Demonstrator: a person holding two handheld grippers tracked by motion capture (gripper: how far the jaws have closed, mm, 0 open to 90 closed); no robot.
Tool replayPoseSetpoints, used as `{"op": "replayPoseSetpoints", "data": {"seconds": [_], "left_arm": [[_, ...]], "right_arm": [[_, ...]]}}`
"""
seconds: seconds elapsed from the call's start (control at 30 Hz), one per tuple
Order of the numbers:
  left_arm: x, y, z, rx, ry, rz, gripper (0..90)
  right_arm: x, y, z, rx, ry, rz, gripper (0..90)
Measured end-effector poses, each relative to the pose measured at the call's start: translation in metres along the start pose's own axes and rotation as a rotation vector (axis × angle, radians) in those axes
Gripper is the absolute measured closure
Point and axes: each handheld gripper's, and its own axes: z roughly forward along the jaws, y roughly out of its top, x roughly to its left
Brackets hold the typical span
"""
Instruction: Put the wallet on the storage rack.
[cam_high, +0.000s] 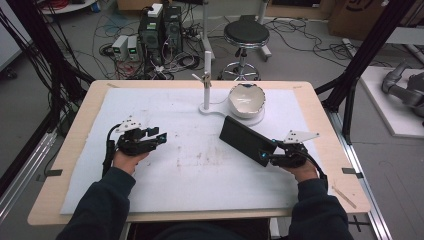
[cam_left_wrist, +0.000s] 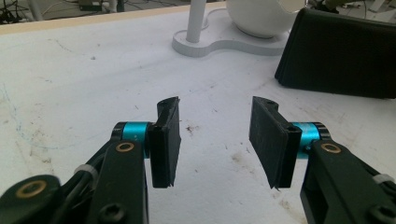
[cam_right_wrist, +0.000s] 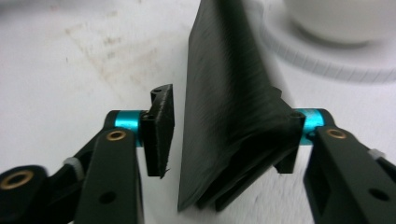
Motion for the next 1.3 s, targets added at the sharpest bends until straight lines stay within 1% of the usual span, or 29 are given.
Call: {"op": "replayPoseSetpoints", "data": {"seconds": [0.07,0.13,0.2,0.27,0.3,0.37,0.43,0.47,0.5,0.53,0.57,0.63,0.67,0.7,0.73,0.77,0.8,0.83,0.9,0.93,1.03,1.13,1.23,1.3], "left_arm": [[0.0,0.0,0.0,0.001,-0.001,0.002,53.0],[0.0,0.0,0.0,0.002,0.0,0.003,53.0],[0.0,0.0,0.0,0.003,0.0,0.003,53.0],[0.0,0.0,0.0,0.001,0.003,0.003,53.0],[0.0,0.0,0.0,0.001,0.006,0.001,53.0],[0.001,0.0,-0.001,0.001,0.016,0.01,53.0],[0.002,0.0,-0.002,-0.003,0.033,0.019,51.8],[0.002,0.0,-0.002,-0.008,0.049,0.029,50.3],[0.003,0.0,-0.003,-0.012,0.066,0.041,48.6],[0.004,0.0,-0.005,-0.017,0.076,0.045,45.7],[0.005,0.0,-0.006,-0.026,0.092,0.043,41.6],[0.008,0.001,-0.011,-0.042,0.116,0.043,34.9],[0.01,0.001,-0.013,-0.051,0.133,0.044,32.5],[0.011,0.001,-0.016,-0.062,0.147,0.043,29.5],[0.013,0.001,-0.018,-0.072,0.152,0.04,28.6],[0.015,0.0,-0.021,-0.08,0.166,0.044,28.6],[0.017,0.0,-0.023,-0.08,0.172,0.044,28.6],[0.019,-0.001,-0.024,-0.085,0.179,0.04,28.3],[0.023,-0.002,-0.028,-0.089,0.191,0.027,27.0],[0.024,-0.002,-0.029,-0.092,0.194,0.026,27.0],[0.026,-0.002,-0.032,-0.096,0.198,0.016,27.0],[0.027,-0.003,-0.033,-0.086,0.187,0.018,27.1],[0.027,-0.003,-0.033,-0.088,0.193,0.017,27.3],[0.027,-0.004,-0.033,-0.091,0.192,0.016,27.6]], "right_arm": [[0.0,-0.006,0.0,-0.021,-0.005,0.006,49.5],[-0.001,-0.008,0.002,0.01,0.016,0.02,51.4],[0.0,-0.009,0.003,0.032,0.01,0.015,59.4],[0.0,-0.008,0.001,0.019,-0.004,0.008,67.6],[0.0,-0.007,-0.001,0.01,-0.003,0.011,71.7],[0.001,-0.007,-0.002,0.006,-0.008,0.001,73.0],[0.002,-0.006,-0.001,0.006,0.003,0.006,72.9],[0.003,-0.006,0.0,0.007,0.005,-0.009,72.3],[0.004,-0.006,0.001,0.008,0.003,-0.01,70.3],[0.004,-0.006,0.003,0.015,-0.003,-0.007,68.2],[0.005,-0.007,0.006,0.03,0.007,-0.002,69.3],[0.008,-0.009,0.013,0.058,0.007,-0.012,73.2],[0.009,-0.008,0.013,0.063,0.004,-0.022,74.2],[0.009,-0.007,0.012,0.062,0.013,-0.026,74.6],[0.009,-0.005,0.009,0.043,0.002,-0.035,74.8],[0.01,-0.002,0.005,0.017,-0.004,-0.038,74.9],[0.01,0.001,0.001,-0.025,-0.01,-0.039,74.8],[0.01,0.004,-0.003,-0.062,-0.015,-0.038,74.8],[0.011,0.01,-0.009,-0.109,-0.032,-0.032,74.8],[0.012,0.012,-0.01,-0.121,-0.041,-0.028,74.9],[0.013,0.017,-0.012,-0.129,-0.061,-0.017,74.8],[0.016,0.027,-0.02,-0.183,-0.098,-0.03,74.8],[0.017,0.037,-0.028,-0.227,-0.125,-0.032,75.1],[0.017,0.044,-0.033,-0.243,-0.14,-0.04,75.2]]}}
